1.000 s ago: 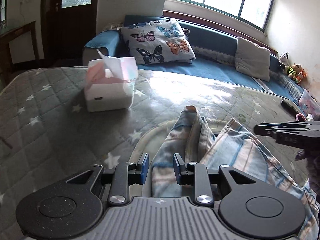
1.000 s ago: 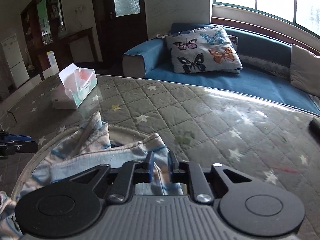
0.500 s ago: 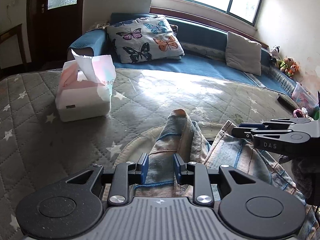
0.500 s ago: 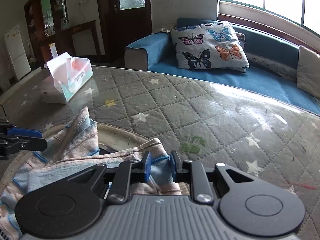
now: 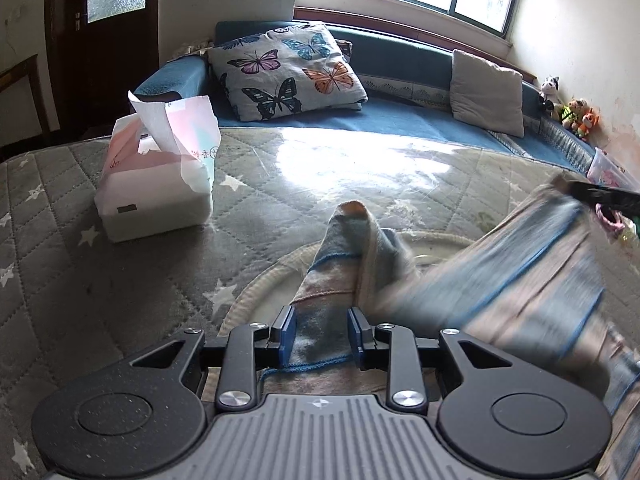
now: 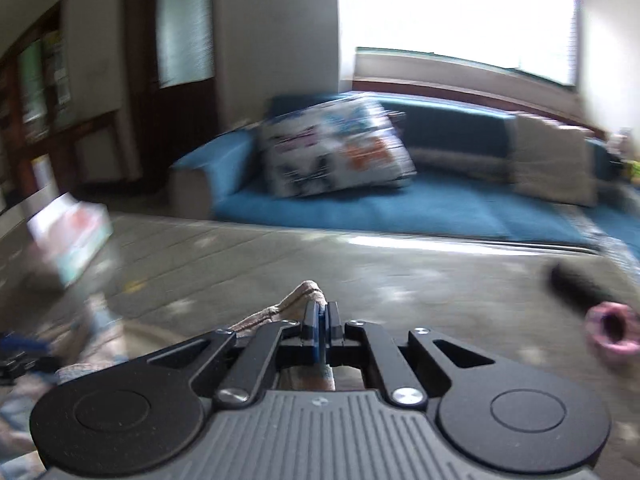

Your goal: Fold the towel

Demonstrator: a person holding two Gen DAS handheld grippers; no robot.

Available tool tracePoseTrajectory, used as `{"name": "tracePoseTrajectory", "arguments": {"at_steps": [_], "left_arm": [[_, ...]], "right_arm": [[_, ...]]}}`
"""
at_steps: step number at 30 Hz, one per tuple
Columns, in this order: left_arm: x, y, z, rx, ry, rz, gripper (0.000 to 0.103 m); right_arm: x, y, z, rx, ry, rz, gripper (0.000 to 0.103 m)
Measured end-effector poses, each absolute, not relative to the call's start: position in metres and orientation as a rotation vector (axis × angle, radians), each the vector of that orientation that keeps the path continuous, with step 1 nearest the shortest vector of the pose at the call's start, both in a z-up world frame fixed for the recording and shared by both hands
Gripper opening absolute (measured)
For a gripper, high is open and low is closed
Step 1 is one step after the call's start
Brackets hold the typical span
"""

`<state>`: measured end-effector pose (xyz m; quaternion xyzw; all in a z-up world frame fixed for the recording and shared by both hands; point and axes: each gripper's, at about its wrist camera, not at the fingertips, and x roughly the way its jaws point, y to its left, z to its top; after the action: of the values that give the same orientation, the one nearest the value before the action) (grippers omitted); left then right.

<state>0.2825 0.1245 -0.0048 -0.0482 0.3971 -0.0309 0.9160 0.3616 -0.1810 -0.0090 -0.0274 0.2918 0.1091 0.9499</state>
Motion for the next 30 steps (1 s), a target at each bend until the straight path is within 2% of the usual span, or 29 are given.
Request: {"name": "tracePoseTrajectory", "arguments": {"at_steps": [7, 9, 11, 13, 15, 17, 20, 26, 30], "left_arm": [[0.285, 0.117, -0.001, -0.078, 0.806, -0.058, 0.033], [0.289, 0.114, 0.0, -0.072, 0.804, -0.056, 0.039], [0.294, 0.111, -0.003, -0.069, 0.81, -0.062, 0.041], [0.296, 0.108, -0.005, -0.065, 0.808, -0.056, 0.038], [0.295, 0.104, -0.006, -0.059, 0.799, -0.069, 0.02], [0.29, 0.099, -0.003, -0.049, 0.782, -0.093, 0.01], [0.278, 0.088, 0.005, -0.022, 0.74, -0.12, 0.008], [0.241, 0.048, 0.02, 0.046, 0.717, -0.31, 0.012], [0.225, 0.029, 0.019, 0.072, 0.732, -0.423, 0.029]], "right_arm": [[0.347, -0.249, -0.028, -0.067, 0.654, -0.056, 0.002], [0.345, -0.26, -0.036, -0.042, 0.695, -0.05, 0.003], [0.344, -0.266, -0.041, -0.026, 0.709, -0.041, 0.003], [0.343, -0.27, -0.043, -0.015, 0.716, -0.036, 0.004], [0.344, -0.272, -0.045, -0.012, 0.721, -0.035, 0.005], [0.344, -0.272, -0.048, -0.016, 0.723, -0.031, 0.005], [0.346, -0.268, -0.051, -0.021, 0.733, -0.029, 0.005], [0.347, -0.266, -0.056, -0.026, 0.747, -0.033, 0.006], [0.348, -0.265, -0.056, -0.03, 0.749, -0.034, 0.007]]}}
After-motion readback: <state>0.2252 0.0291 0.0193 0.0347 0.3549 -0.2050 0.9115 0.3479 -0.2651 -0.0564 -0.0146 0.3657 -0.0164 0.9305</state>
